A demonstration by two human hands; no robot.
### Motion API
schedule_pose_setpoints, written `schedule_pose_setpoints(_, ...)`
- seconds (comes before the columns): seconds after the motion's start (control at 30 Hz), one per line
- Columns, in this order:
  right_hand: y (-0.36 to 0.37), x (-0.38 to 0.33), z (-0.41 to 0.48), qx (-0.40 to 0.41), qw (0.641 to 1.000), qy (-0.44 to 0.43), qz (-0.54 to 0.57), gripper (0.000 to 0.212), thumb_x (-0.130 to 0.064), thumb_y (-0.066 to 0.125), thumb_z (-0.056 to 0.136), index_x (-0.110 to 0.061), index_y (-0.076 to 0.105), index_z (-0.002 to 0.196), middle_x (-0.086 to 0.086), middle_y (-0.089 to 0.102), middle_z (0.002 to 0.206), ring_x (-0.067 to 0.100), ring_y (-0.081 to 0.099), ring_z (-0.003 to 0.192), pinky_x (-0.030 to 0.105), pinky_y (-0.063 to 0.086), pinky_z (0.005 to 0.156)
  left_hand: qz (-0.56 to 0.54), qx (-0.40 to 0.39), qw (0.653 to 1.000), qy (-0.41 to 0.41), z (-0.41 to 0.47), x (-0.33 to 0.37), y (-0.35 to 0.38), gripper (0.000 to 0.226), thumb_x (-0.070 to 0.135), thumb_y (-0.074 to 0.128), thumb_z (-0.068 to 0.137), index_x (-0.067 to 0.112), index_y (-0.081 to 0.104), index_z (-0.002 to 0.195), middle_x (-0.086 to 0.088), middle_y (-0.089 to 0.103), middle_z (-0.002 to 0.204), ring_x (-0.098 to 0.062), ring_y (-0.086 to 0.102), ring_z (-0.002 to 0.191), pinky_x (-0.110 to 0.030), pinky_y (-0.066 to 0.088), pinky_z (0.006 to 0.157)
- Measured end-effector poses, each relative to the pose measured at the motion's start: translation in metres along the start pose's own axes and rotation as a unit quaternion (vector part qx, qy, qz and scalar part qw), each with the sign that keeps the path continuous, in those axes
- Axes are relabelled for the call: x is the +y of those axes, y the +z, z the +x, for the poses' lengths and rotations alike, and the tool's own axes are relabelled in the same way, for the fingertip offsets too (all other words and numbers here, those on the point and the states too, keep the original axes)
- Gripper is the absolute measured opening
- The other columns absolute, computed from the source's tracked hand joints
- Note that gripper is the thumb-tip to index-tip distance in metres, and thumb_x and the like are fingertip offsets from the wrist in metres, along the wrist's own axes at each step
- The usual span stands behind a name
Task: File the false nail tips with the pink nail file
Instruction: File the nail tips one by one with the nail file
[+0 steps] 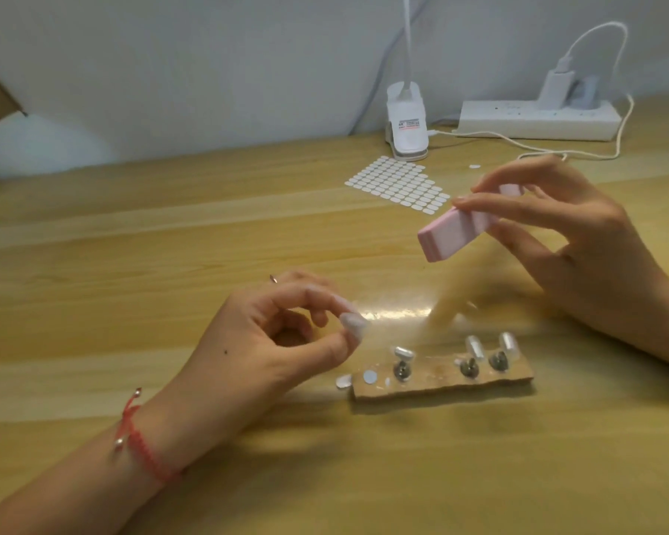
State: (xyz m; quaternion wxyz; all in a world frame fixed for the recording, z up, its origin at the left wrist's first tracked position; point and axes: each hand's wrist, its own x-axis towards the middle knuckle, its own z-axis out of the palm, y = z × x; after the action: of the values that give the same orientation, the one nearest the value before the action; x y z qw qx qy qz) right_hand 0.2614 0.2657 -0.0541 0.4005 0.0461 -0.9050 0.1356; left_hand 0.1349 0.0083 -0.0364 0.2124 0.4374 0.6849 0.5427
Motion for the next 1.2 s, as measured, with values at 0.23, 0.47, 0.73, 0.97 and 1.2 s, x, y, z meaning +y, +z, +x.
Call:
schedule_pose_setpoints(0.23, -0.001, 0.002, 0.0, -0.007, 1.0, -0.001, 0.004, 0.04, 0.005, 0.059, 0.088, -0.014, 0.057, 0.124, 0.021, 0.06, 0.114, 0.018, 0.051, 0.108, 0.029, 0.044, 0.093, 0.071, -0.045, 0.996, 0.006, -0.005, -0.003, 0.0, 0.03, 0.034, 0.073, 0.065, 0.027, 0.056, 0.088, 0.003, 0.069, 0.083, -0.019, 0.066, 0.081, -0.026, 0.052, 0.074)
schedule_pose_setpoints(0.47, 0.0, 0.001, -0.001, -0.01, 1.0, 0.005, 0.012, 0.04, 0.004, 0.059, 0.089, -0.015, 0.058, 0.124, 0.019, 0.06, 0.114, 0.019, 0.052, 0.109, 0.037, 0.046, 0.091, 0.159, -0.051, 0.982, 0.092, -0.007, 0.0, 0.003, 0.034, 0.027, 0.072, 0.071, 0.025, 0.049, 0.096, 0.008, 0.068, 0.087, -0.016, 0.061, 0.086, -0.013, 0.047, 0.074)
schedule_pose_setpoints(0.73, 0.0, 0.0, 0.001, -0.017, 1.0, 0.001, 0.014, 0.039, 0.005, 0.059, 0.088, -0.013, 0.06, 0.122, 0.02, 0.061, 0.113, 0.019, 0.052, 0.105, 0.021, 0.042, 0.093, 0.341, -0.018, 0.93, 0.14, -0.001, 0.003, 0.019, 0.028, 0.061, 0.064, 0.07, 0.036, 0.068, 0.083, 0.025, 0.062, 0.088, -0.001, 0.052, 0.095, -0.026, 0.036, 0.083)
schedule_pose_setpoints(0.97, 0.0, -0.003, 0.003, -0.017, 1.0, -0.006, 0.015, 0.039, 0.005, 0.059, 0.087, -0.014, 0.059, 0.121, 0.019, 0.061, 0.111, 0.012, 0.05, 0.105, 0.011, 0.036, 0.097, 0.334, -0.017, 0.922, 0.193, -0.001, 0.01, 0.024, 0.007, 0.037, 0.075, 0.071, 0.035, 0.069, 0.074, 0.026, 0.066, 0.084, 0.003, 0.057, 0.091, -0.031, 0.037, 0.085)
schedule_pose_setpoints(1.2, -0.006, -0.008, 0.006, 0.021, 0.999, 0.03, 0.016, 0.048, 0.013, 0.062, 0.086, -0.014, 0.055, 0.124, 0.017, 0.059, 0.116, 0.017, 0.051, 0.109, 0.015, 0.04, 0.096, 0.054, 0.038, 0.992, 0.109, 0.015, 0.021, 0.021, 0.014, 0.032, 0.076, 0.07, 0.025, 0.077, 0.083, 0.017, 0.074, 0.085, -0.001, 0.069, 0.083, -0.011, 0.049, 0.075)
